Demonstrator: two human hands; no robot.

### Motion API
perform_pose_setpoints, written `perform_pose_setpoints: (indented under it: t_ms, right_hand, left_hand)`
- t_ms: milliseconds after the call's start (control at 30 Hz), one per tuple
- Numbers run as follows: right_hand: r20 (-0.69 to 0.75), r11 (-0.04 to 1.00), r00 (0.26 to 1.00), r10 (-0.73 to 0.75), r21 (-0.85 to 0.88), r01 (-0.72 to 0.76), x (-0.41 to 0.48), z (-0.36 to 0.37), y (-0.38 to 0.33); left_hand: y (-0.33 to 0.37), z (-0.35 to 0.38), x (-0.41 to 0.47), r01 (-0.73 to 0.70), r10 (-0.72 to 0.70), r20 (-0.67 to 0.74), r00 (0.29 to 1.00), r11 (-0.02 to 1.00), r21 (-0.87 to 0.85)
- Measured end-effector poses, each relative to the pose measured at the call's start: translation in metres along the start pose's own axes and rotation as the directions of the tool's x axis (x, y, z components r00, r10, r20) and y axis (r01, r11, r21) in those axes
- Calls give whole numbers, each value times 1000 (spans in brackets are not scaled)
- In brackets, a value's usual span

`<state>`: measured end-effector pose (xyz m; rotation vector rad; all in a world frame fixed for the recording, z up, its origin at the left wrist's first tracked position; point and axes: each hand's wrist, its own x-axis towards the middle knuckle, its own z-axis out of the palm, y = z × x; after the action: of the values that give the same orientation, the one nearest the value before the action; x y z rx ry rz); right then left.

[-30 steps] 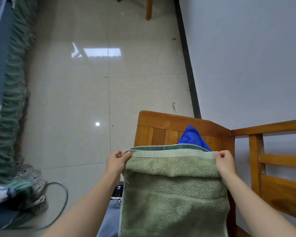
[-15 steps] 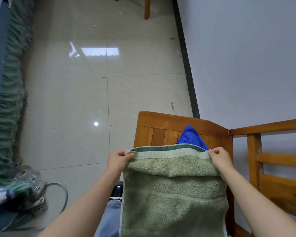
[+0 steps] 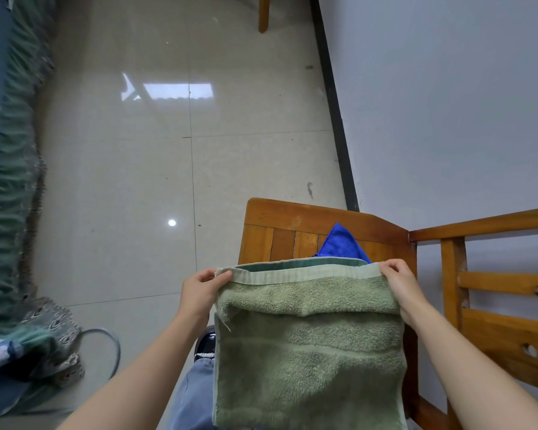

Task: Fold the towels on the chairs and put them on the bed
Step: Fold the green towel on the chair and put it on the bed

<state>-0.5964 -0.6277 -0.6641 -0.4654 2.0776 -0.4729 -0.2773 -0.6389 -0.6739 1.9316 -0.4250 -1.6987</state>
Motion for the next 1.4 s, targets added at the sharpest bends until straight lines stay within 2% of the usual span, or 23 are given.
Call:
perform_pose_setpoints:
  t_ms: [100, 167, 300, 400, 533, 633, 733, 800, 867, 933, 1000, 1067, 1133, 1167, 1200, 1267, 1333, 1400]
  right_hand:
    - [96, 971, 992, 87, 215, -106, -2, -8, -8]
    - [99, 960, 990, 97, 252, -120, -3, -14, -11]
    - [-92, 965, 996, -13, 259, 36, -9, -21, -9]
    - [-179, 954, 978, -110, 257, 154, -21, -28, -6]
    - [-245, 927, 943, -223, 246, 283, -61, -52, -16]
    - [-260, 871, 918, -300, 318, 374, -110, -79, -36]
    - [-269, 782, 870, -413, 384, 490, -168, -109, -66]
    - [-213, 726, 837, -504, 421, 544, -194, -127, -86]
    - [-178, 719, 801, -571, 362, 593, -210, -141, -104]
    - [-155, 700, 761, -629, 312, 642, -225, -150, -121]
    - [-199, 671, 713, -672, 245, 700, -237, -152, -137]
    - [-231, 648, 666, -710, 158, 745, -244, -153, -151]
    - [-315, 609, 598, -737, 76, 790, -247, -153, -160]
    - [-348, 592, 569, -745, 49, 805, -248, -155, -166]
    - [-360, 584, 550, -753, 17, 811, -248, -155, -172]
    - [-355, 574, 520, -777, -60, 817, -249, -152, -178]
    - [-411, 560, 464, -785, -148, 815, -248, -145, -185]
    - [-421, 555, 438, -794, -212, 804, -246, -140, -194]
  left_hand:
    - [4, -1, -1, -2, 3, 22, 1000, 1000, -13]
    - [6, -2, -3, -6, 7, 32, 999, 1000, -16]
    - [11, -6, -12, -12, 14, 42, 999, 999, -45]
    - [16, -12, -22, -34, 37, 47, 998, 998, -58]
    - [38, -26, -56, -107, 111, 73, 991, 993, -59]
    - [67, -41, -94, -202, 208, 135, 969, 978, -53]
    - [108, -59, -139, -355, 348, 250, 904, 935, -18]
    - [137, -70, -163, -454, 426, 298, 854, 890, 30]
    - [165, -80, -181, -564, 508, 316, 801, 817, 116]
    - [191, -90, -195, -685, 604, 332, 724, 685, 248]
    - [212, -94, -207, -779, 713, 334, 616, 491, 390]
    - [229, -92, -216, -806, 810, 322, 490, 281, 521]
    - [240, -89, -228, -818, 868, 322, 379, 150, 556]
    - [245, -89, -230, -838, 888, 308, 341, 138, 528]
    - [251, -90, -230, -854, 898, 285, 335, 161, 495]
    - [260, -89, -225, -839, 890, 238, 388, 234, 492]
    - [265, -86, -218, -829, 897, 195, 397, 259, 495]
    - [273, -80, -211, -837, 900, 143, 411, 310, 450]
